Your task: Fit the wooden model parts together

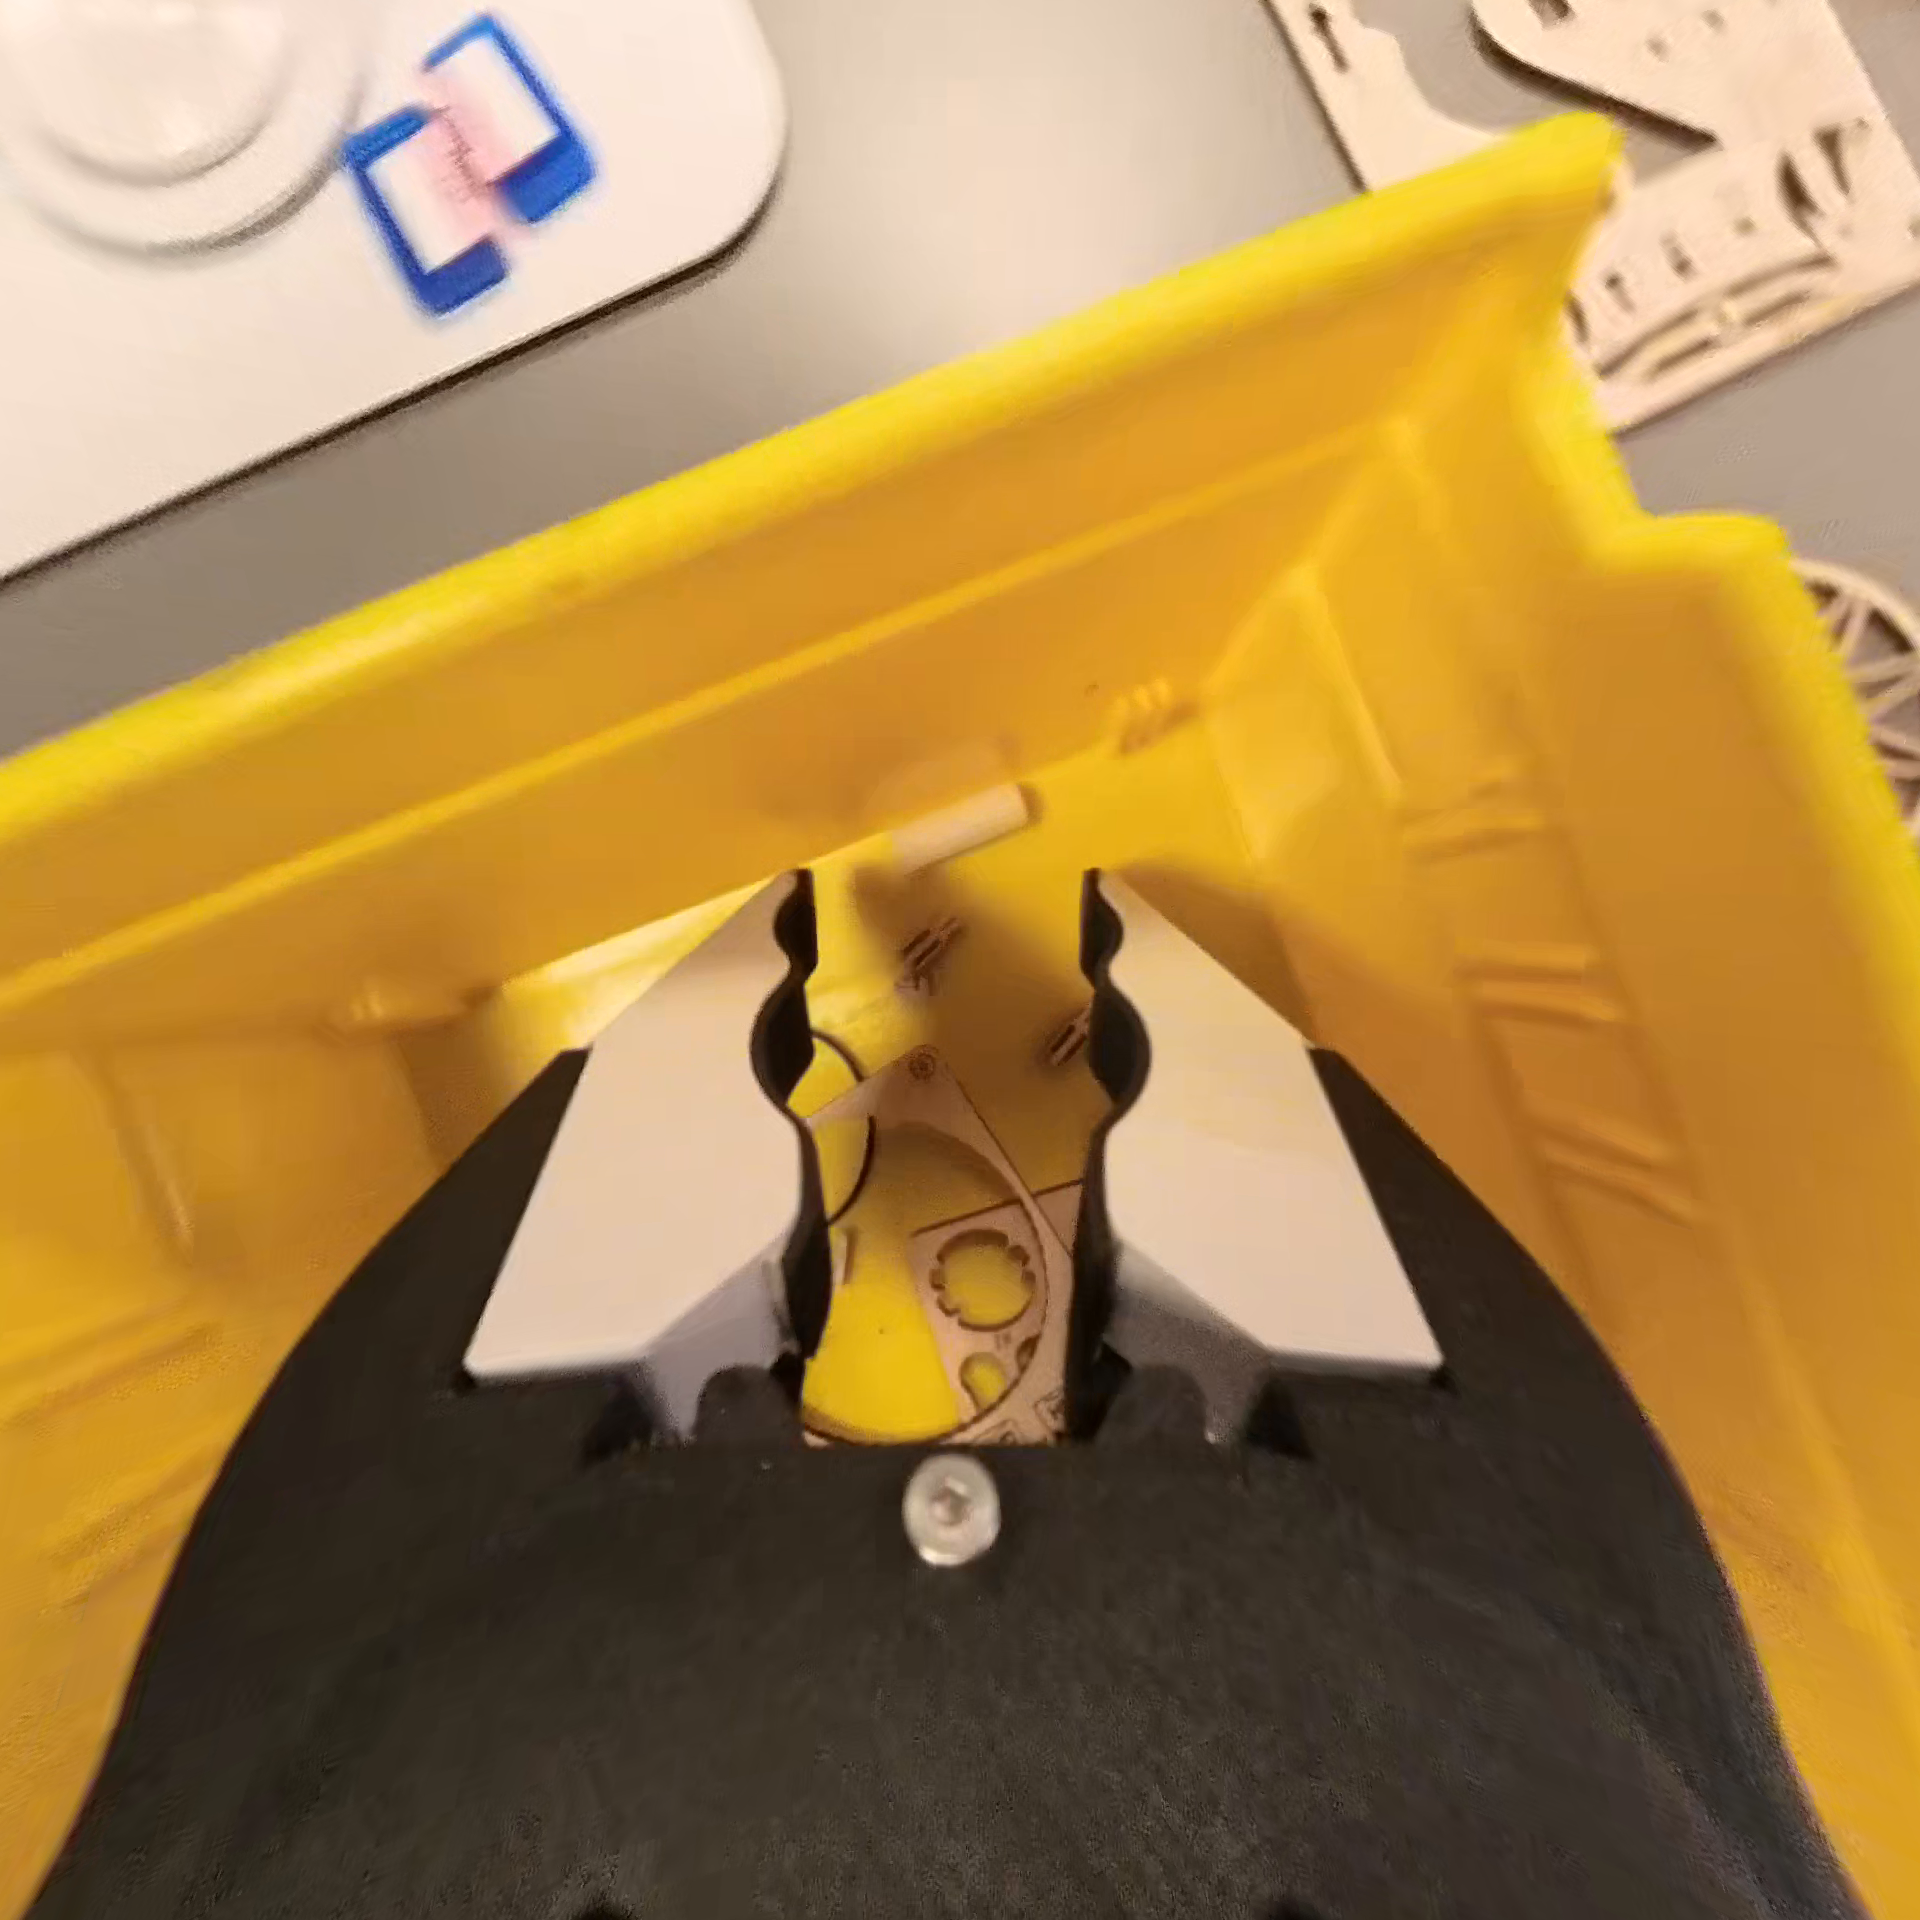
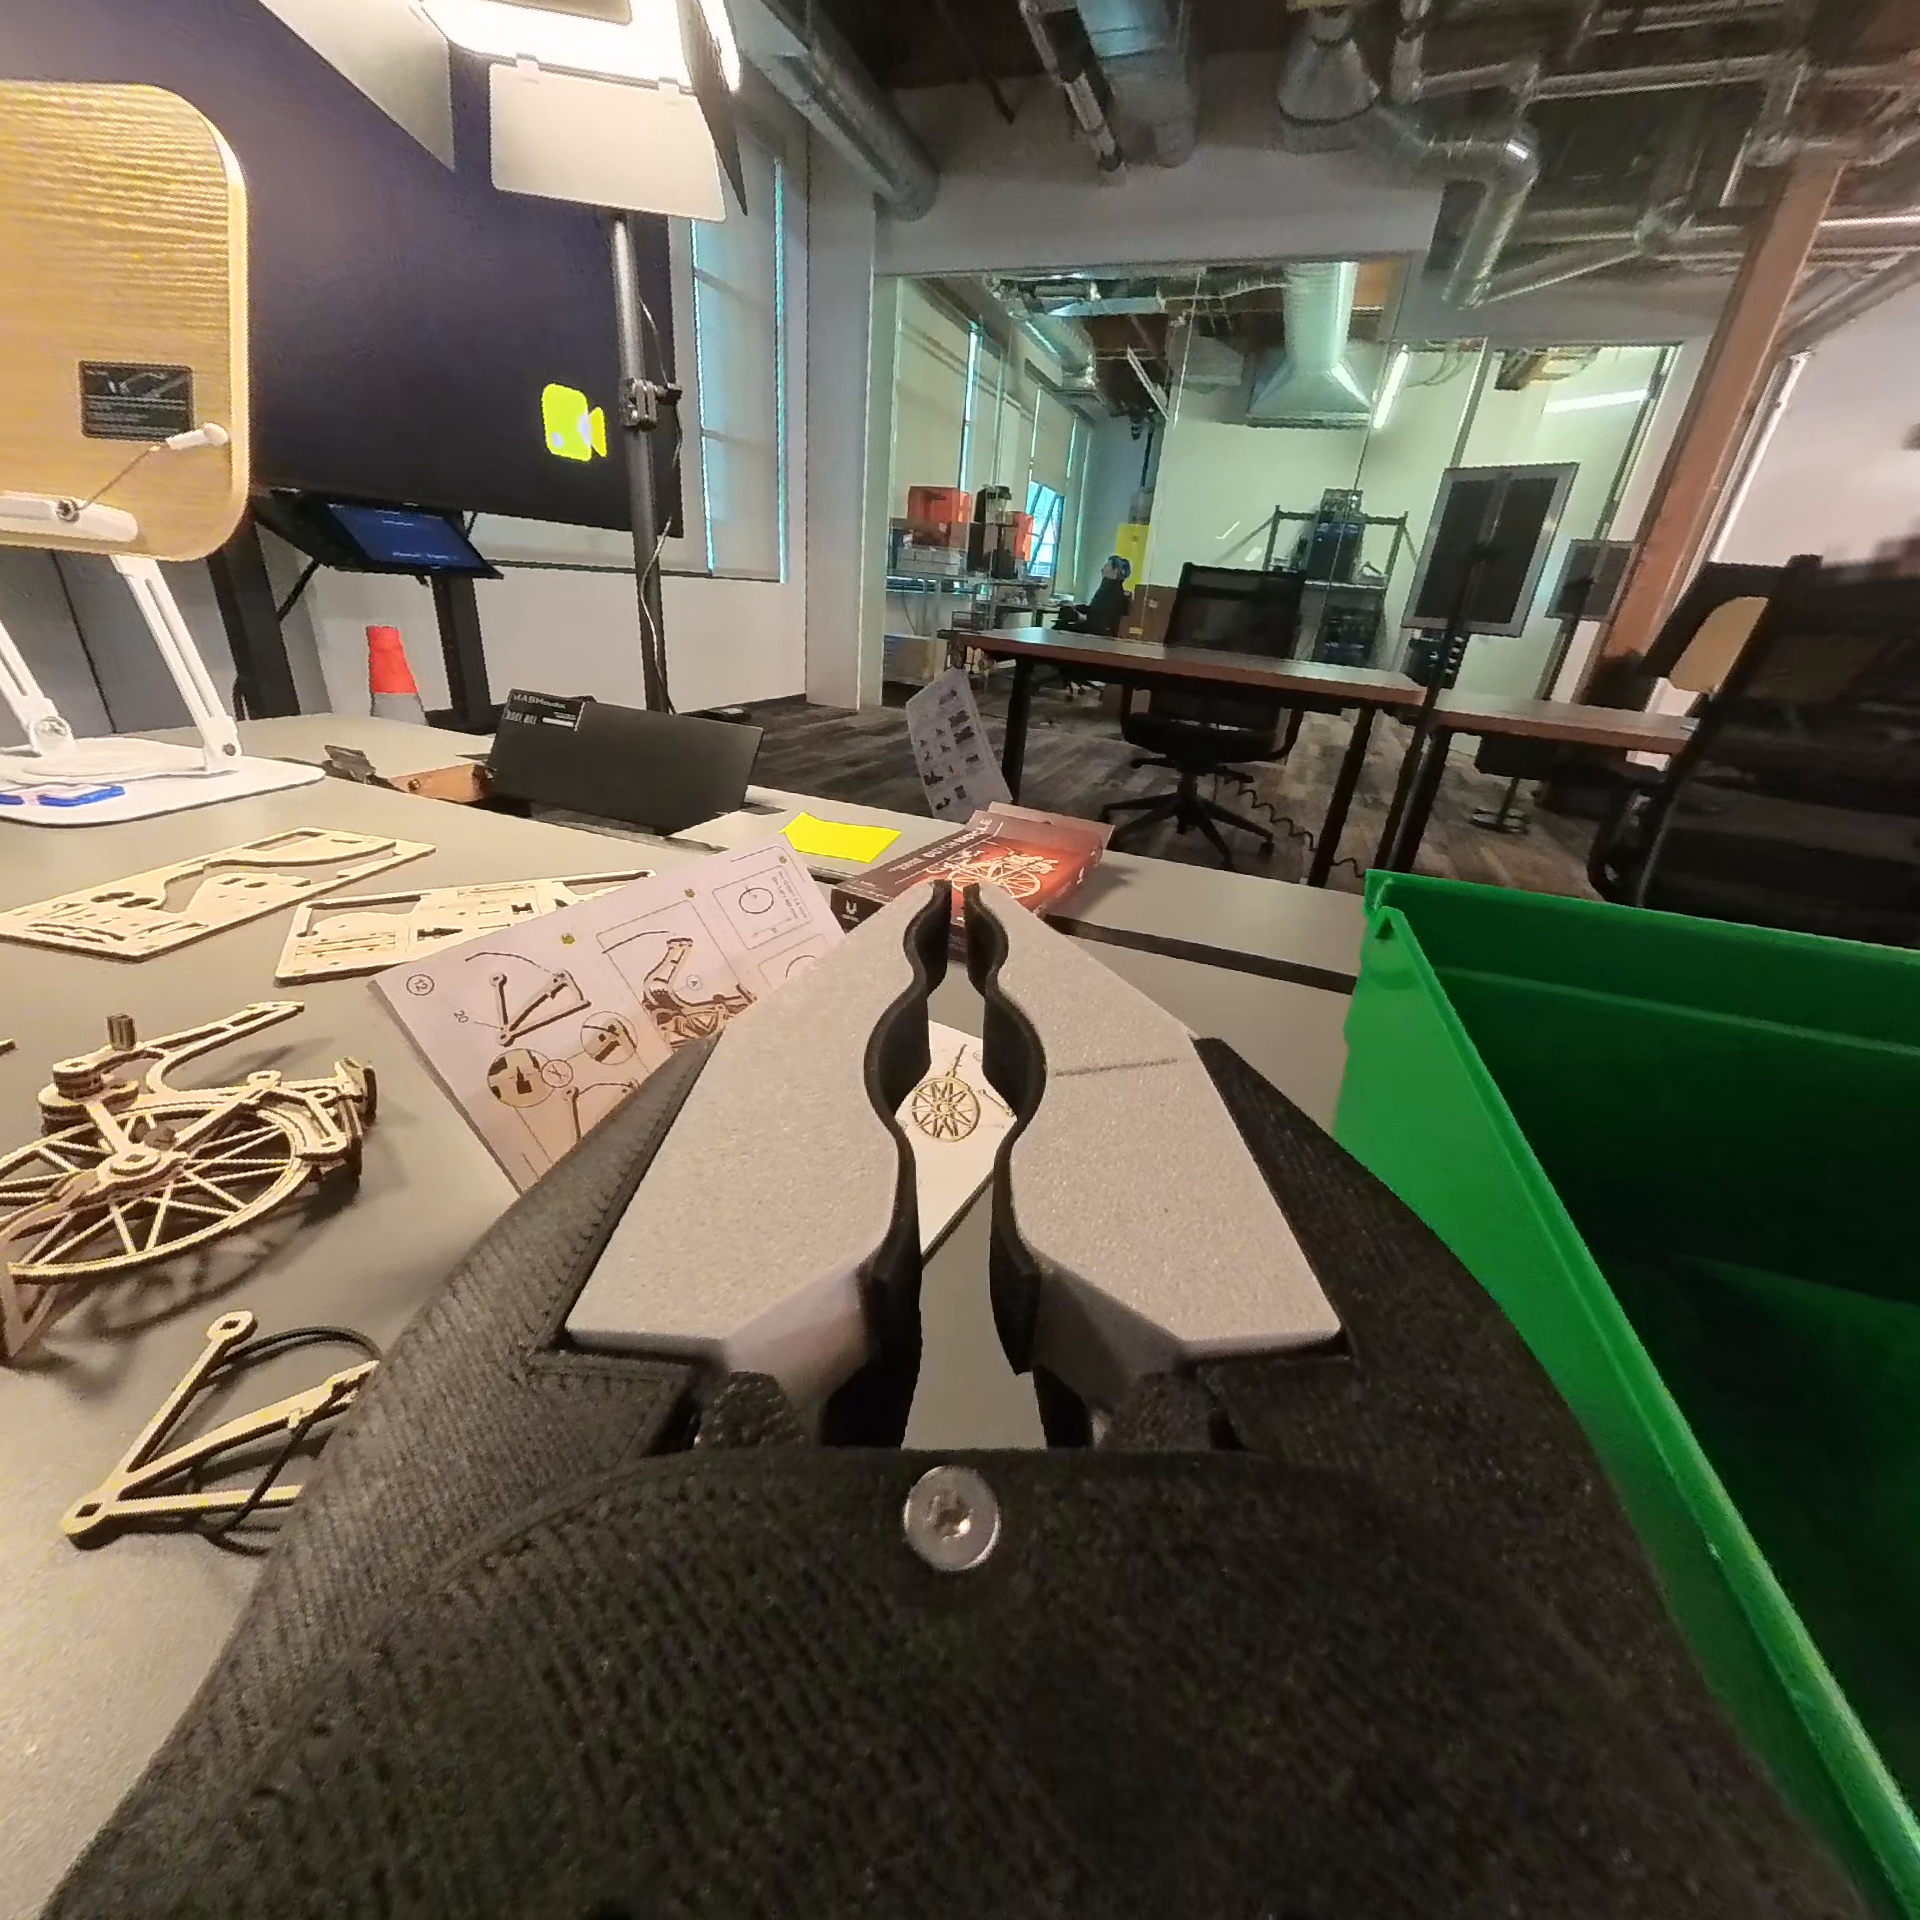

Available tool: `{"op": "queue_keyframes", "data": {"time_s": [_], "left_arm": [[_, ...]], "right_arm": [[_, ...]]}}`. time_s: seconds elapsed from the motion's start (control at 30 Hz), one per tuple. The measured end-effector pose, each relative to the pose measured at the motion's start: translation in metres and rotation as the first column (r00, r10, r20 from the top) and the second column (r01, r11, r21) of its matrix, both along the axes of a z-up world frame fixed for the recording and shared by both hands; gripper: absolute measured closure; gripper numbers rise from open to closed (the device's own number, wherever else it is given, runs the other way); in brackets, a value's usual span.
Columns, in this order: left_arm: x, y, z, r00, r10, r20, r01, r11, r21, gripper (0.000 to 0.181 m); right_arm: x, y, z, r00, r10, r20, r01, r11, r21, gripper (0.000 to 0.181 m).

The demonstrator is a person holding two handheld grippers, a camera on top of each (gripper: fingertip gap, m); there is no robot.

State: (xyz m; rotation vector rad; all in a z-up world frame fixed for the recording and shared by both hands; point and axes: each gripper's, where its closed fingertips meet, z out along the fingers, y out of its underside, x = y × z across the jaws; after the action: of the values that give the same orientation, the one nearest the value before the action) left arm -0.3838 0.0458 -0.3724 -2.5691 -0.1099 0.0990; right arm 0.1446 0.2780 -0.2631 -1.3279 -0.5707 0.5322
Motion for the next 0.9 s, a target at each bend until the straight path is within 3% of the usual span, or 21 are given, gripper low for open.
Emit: {"op": "queue_keyframes", "data": {"time_s": [0.13,0.3,0.57,0.77,0.9], "left_arm": [[-0.009,-0.002,-0.009,0.987,0.153,0.044,-0.155,0.988,0.026,0.130],[-0.007,0.005,-0.011,0.975,0.200,0.095,-0.205,0.978,0.045,0.125],[-0.002,0.012,-0.013,0.974,0.223,0.026,-0.223,0.975,-0.006,0.134],[0.004,0.015,-0.012,0.977,0.213,-0.028,-0.214,0.977,-0.011,0.154],[0.004,0.010,-0.010,0.978,0.175,-0.112,-0.175,0.984,0.010,0.154]], "right_arm": [[0.000,0.001,0.000,1.000,0.000,-0.003,0.000,1.000,-0.004,0.181],[0.001,0.001,0.000,1.000,0.003,-0.013,-0.003,1.000,-0.008,0.181],[-0.003,-0.001,0.001,0.999,0.022,-0.031,-0.023,1.000,-0.015,0.181],[-0.006,-0.003,0.002,0.998,0.045,-0.052,-0.046,0.999,-0.023,0.181],[-0.004,-0.002,0.003,0.996,0.055,-0.074,-0.058,0.998,-0.030,0.181]]}}
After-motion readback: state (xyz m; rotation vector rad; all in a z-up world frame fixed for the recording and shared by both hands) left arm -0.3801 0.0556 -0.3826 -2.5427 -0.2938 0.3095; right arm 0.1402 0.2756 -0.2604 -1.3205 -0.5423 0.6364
